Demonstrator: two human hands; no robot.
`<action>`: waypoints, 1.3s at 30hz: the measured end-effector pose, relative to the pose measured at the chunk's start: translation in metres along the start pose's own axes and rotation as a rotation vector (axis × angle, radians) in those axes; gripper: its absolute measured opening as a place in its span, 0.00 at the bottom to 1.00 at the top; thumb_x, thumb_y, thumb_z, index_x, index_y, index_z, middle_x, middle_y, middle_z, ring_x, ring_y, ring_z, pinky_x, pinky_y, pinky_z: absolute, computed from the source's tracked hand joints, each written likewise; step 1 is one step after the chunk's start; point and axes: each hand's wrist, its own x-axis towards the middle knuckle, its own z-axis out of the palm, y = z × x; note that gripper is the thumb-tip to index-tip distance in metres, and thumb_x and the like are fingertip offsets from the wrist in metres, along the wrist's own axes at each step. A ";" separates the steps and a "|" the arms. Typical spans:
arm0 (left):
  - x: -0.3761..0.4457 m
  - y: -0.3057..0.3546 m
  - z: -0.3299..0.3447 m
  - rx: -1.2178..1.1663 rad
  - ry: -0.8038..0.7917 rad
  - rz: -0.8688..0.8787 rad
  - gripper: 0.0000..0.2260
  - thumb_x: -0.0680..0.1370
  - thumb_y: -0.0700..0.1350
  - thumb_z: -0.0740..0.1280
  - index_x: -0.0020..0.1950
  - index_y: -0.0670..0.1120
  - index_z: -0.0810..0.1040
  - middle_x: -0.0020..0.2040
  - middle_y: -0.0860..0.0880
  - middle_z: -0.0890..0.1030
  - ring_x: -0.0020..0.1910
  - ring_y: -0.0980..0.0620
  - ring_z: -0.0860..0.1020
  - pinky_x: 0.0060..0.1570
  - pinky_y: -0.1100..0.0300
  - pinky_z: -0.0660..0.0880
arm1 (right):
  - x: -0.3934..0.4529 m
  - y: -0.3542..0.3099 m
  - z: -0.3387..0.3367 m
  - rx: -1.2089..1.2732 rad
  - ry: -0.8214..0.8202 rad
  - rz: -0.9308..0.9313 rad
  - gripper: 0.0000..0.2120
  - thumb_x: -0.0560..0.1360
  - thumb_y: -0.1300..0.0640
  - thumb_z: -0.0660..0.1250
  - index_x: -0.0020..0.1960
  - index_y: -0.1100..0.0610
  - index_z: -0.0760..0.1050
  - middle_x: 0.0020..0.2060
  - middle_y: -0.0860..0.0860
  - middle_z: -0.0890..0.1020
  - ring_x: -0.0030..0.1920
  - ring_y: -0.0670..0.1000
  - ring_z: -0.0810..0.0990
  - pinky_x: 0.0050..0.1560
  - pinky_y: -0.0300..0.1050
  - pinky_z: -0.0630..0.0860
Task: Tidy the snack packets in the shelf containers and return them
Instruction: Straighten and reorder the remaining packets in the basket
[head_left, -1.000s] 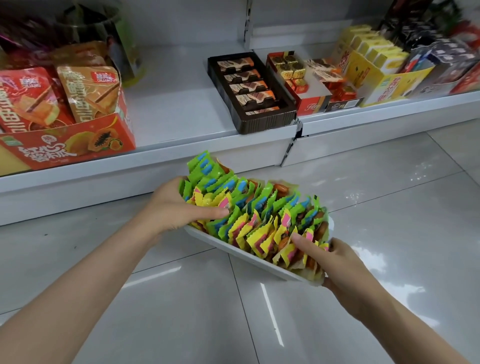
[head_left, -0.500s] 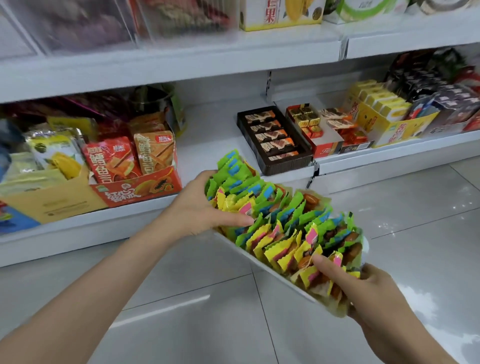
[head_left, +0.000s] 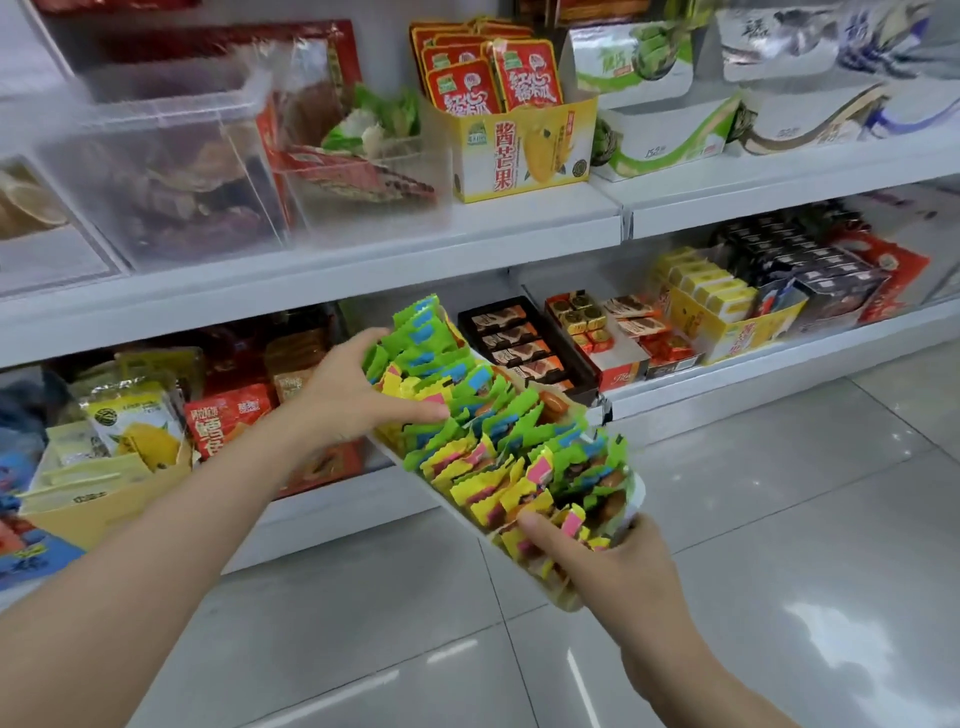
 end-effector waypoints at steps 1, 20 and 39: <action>0.008 -0.001 -0.001 0.030 -0.011 -0.002 0.45 0.52 0.53 0.83 0.68 0.50 0.74 0.56 0.56 0.82 0.52 0.62 0.81 0.54 0.67 0.76 | 0.005 0.002 0.005 -0.002 0.009 0.025 0.38 0.50 0.37 0.84 0.55 0.53 0.80 0.44 0.46 0.87 0.46 0.46 0.85 0.46 0.46 0.82; 0.031 0.002 -0.005 0.252 0.043 -0.054 0.42 0.71 0.71 0.66 0.78 0.52 0.59 0.78 0.45 0.61 0.78 0.47 0.58 0.77 0.51 0.55 | 0.020 -0.037 0.027 0.222 -0.078 0.188 0.60 0.47 0.52 0.85 0.71 0.42 0.57 0.52 0.49 0.78 0.49 0.57 0.83 0.32 0.56 0.82; -0.062 -0.071 0.036 -0.186 0.074 0.156 0.39 0.72 0.51 0.76 0.69 0.79 0.55 0.65 0.77 0.70 0.68 0.72 0.67 0.65 0.73 0.66 | 0.060 -0.018 0.040 -0.454 -0.166 -0.481 0.33 0.75 0.49 0.72 0.76 0.40 0.61 0.40 0.42 0.84 0.42 0.43 0.83 0.43 0.48 0.83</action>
